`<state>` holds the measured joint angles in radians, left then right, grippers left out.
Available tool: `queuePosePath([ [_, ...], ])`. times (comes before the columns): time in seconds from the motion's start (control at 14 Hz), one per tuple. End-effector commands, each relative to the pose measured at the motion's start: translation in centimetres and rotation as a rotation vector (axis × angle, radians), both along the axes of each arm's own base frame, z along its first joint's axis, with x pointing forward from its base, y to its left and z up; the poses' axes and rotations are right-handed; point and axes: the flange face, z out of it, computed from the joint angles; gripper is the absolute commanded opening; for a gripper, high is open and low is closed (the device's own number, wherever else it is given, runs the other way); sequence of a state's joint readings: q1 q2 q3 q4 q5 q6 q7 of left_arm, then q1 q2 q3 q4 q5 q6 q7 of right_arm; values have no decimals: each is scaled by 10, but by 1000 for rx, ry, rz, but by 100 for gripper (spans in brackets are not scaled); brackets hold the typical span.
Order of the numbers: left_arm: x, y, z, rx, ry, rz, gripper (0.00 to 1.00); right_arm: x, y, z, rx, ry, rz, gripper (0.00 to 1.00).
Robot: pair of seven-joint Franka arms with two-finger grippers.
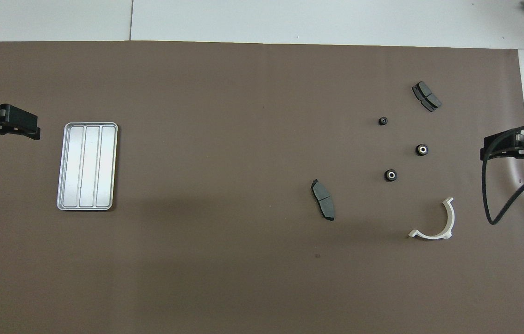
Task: Pick bearing gear from pile to tray
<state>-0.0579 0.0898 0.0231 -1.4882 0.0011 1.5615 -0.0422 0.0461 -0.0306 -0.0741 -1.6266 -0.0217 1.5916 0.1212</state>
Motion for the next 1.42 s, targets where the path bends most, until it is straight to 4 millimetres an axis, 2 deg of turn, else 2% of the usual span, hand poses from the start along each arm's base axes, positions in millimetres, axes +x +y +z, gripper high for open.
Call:
queuePosePath([
  [0.0, -9, 3, 1, -7, -1, 2, 100, 6, 0, -15, 15, -52, 31, 100],
  [0.28, -10, 4, 1, -6, 1, 3, 100, 51, -3, -82, 4, -89, 107, 100],
  [0.43, -10, 4, 2, -7, -1, 3, 100, 73, -8, -124, -4, -81, 174, 100],
  [0.57, -10, 4, 1, -6, 1, 3, 100, 86, -23, -167, -8, -52, 283, 100],
  [0.71, -10, 4, 1, -6, 1, 3, 100, 80, -41, -200, 10, -44, 351, 100],
  [0.85, -10, 4, 1, -6, 1, 3, 100, 73, -46, -235, 72, -75, 406, 100],
  [1.14, -10, 4, 2, -7, -1, 3, 100, 72, -38, -272, 58, -80, 488, 100],
  [1.35, -9, 4, 1, -7, -1, 3, 100, 72, -40, -304, 43, -82, 526, 100],
])
